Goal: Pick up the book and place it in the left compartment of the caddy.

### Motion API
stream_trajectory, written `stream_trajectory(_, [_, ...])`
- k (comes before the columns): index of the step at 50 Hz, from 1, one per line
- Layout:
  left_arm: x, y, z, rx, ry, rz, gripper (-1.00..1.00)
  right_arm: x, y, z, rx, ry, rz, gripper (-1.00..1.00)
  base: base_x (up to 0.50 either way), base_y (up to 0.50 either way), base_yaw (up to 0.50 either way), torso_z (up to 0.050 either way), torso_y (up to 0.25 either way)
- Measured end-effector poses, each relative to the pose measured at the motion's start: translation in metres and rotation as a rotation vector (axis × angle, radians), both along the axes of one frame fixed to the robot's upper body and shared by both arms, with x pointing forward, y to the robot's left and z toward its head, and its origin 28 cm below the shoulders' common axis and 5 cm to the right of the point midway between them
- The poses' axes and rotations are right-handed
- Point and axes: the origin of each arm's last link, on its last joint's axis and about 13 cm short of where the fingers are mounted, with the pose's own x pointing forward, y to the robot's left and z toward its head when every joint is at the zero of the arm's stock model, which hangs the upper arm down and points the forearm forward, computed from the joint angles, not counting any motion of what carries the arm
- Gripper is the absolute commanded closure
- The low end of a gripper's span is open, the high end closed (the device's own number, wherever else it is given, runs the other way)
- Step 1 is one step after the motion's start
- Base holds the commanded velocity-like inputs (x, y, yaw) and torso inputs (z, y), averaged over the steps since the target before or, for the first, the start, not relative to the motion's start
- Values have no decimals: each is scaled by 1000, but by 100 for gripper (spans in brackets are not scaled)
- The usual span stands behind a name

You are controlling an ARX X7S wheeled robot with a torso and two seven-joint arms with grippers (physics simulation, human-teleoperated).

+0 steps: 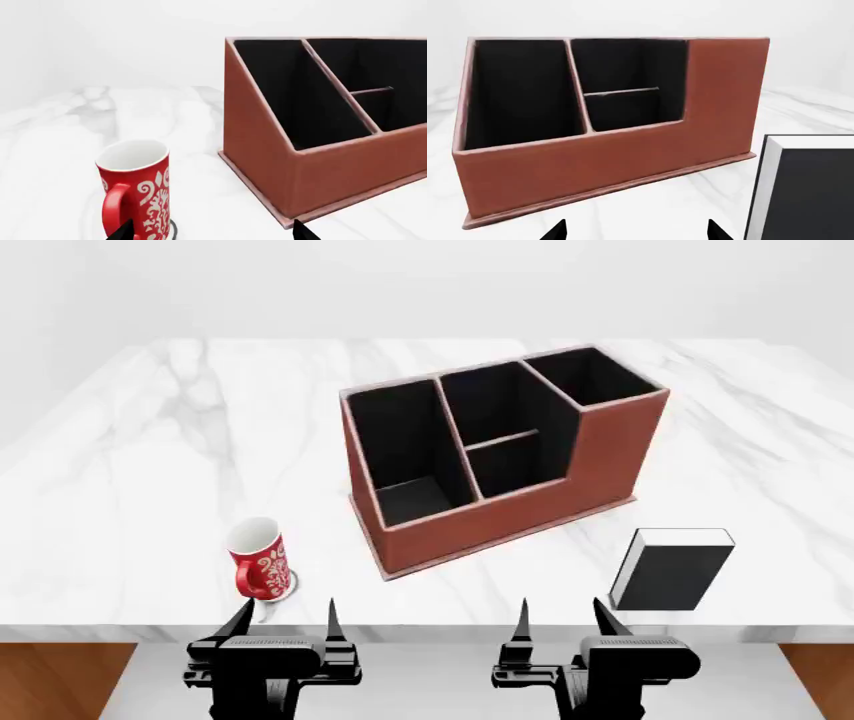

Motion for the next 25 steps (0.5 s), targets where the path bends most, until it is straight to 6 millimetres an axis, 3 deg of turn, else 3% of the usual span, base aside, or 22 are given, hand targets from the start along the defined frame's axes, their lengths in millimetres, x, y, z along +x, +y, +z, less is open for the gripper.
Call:
stream_trajectory(18, [0,0,0,4,-1,2,-100,0,1,0,-3,-6,1,-100,0,0,0,0,0])
stream_trajectory(25, [0,1,0,8,-1,5,-100,-1,1,1,14,-4,8,-100,0,-456,0,0,0])
